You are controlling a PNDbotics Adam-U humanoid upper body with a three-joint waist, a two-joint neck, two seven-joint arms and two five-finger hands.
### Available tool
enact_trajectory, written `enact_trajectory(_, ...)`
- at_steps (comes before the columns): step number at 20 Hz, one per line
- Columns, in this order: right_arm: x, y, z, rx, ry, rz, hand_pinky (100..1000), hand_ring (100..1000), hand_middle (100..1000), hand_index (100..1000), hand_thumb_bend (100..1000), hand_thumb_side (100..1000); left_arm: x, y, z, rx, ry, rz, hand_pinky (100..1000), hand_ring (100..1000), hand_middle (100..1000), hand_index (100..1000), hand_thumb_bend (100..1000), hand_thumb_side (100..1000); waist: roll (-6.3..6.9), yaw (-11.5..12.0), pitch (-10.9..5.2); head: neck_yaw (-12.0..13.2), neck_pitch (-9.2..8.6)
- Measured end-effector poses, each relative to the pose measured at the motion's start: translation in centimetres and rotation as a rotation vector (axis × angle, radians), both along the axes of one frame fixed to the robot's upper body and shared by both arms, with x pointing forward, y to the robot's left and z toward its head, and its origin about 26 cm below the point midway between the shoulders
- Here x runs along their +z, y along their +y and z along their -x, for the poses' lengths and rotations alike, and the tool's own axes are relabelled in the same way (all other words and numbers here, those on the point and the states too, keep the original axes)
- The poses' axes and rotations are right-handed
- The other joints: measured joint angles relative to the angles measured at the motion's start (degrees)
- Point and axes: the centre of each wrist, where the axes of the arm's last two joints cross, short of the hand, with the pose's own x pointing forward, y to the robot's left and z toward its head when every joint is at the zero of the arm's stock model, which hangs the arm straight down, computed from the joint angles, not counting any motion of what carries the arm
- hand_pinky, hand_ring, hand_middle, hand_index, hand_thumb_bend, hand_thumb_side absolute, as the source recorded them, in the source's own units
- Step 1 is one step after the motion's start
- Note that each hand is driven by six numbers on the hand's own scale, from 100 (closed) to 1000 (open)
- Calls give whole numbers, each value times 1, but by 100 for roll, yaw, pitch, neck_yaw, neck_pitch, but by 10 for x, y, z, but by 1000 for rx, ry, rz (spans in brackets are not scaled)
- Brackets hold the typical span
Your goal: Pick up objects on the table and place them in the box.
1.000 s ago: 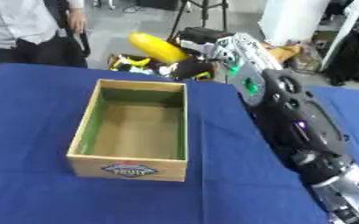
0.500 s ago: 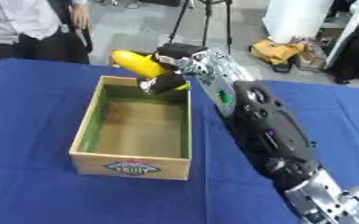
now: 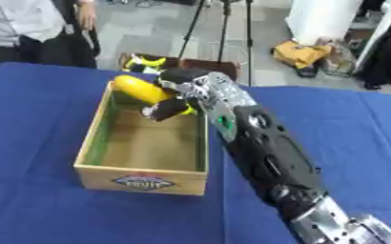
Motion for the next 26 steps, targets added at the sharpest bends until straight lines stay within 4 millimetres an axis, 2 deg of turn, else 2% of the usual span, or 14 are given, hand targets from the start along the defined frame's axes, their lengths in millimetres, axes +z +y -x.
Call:
enact_trajectory(12,-29,13,0,-29,33,16,539,707,520,599,100,758,-1,-1,0,-2,3,6,280,537,509,666,100,1000,3,17,45,-19,-4)
enact_trajectory(15,-33,13,0,-40,33,27,586,746,581,680,100,739,-1,-1,0,-2,3,6,281,538,509,666,100,1000,3,18,48,-25,-4)
enact_trajectory(16,-34,13,-1,-41,34,33,623,770,619,728,148,783,-1,-1,0,-2,3,6,281,538,509,666,100,1000,3,19,50,-26,-4)
enact_trajectory(18,-35,13,-1,-32,44,47,687,821,713,800,633,831,-1,-1,0,-2,3,6,280,538,509,666,100,1000,3,20,55,-27,-4)
enact_trajectory(19,-35,13,-1,-25,51,55,698,835,739,822,711,858,-1,-1,0,-2,3,5,280,538,509,666,100,1000,3,20,55,-27,-4)
enact_trajectory(20,-35,13,-1,-19,59,63,712,854,763,841,764,891,-1,-1,0,-1,3,5,280,538,509,666,100,1000,3,20,55,-27,-4)
enact_trajectory(22,-33,14,-1,-8,69,76,730,880,798,865,830,875,-1,-1,0,-1,3,5,280,538,508,666,100,1000,3,18,55,-27,-4)
enact_trajectory(26,-17,11,-1,-7,58,92,749,898,839,887,866,872,-1,-1,0,-1,5,5,280,538,508,666,100,1000,3,6,52,-21,-2)
